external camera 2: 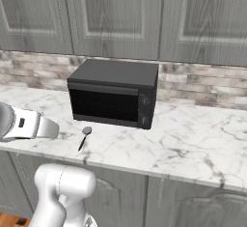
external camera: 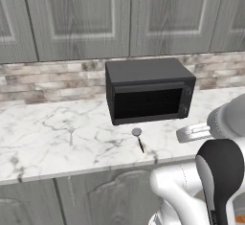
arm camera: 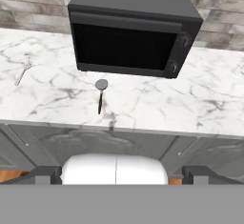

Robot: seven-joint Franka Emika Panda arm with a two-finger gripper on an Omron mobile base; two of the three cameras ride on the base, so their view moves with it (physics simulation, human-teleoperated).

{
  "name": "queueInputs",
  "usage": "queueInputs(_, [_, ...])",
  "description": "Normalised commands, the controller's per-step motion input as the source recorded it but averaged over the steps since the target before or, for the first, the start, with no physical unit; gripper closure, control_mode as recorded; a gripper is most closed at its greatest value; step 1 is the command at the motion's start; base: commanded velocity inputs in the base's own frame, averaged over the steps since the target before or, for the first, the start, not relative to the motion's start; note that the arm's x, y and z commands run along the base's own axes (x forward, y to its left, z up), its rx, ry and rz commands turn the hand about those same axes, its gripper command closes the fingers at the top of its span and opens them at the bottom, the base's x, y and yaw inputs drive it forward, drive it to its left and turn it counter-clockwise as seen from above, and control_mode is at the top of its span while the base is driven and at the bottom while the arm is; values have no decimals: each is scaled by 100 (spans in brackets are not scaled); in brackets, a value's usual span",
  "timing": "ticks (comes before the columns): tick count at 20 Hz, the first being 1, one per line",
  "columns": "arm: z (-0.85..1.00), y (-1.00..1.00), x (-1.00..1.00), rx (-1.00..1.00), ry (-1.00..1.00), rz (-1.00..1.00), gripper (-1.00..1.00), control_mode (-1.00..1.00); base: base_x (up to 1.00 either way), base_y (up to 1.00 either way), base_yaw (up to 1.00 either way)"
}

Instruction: Organize the utensils by type. Pick up the wooden spoons from the counter and place them in the open cabinet. Then pick up the metallic utensils from the counter and place them in the open drawer.

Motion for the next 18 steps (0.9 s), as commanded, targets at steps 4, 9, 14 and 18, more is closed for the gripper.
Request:
queueInputs(4, [0, 0, 0, 0, 0, 0, -100, 100, 3, 0, 0])
queueInputs(9, [0, 0, 0, 0, 0, 0, -100, 100, 40, 0, 0])
queueInputs(14, [0, 0, 0, 0, 0, 0, -100, 100, 5, 0, 0])
queueInputs(18, [0, 0, 0, 0, 0, 0, -100, 100, 0, 0, 0])
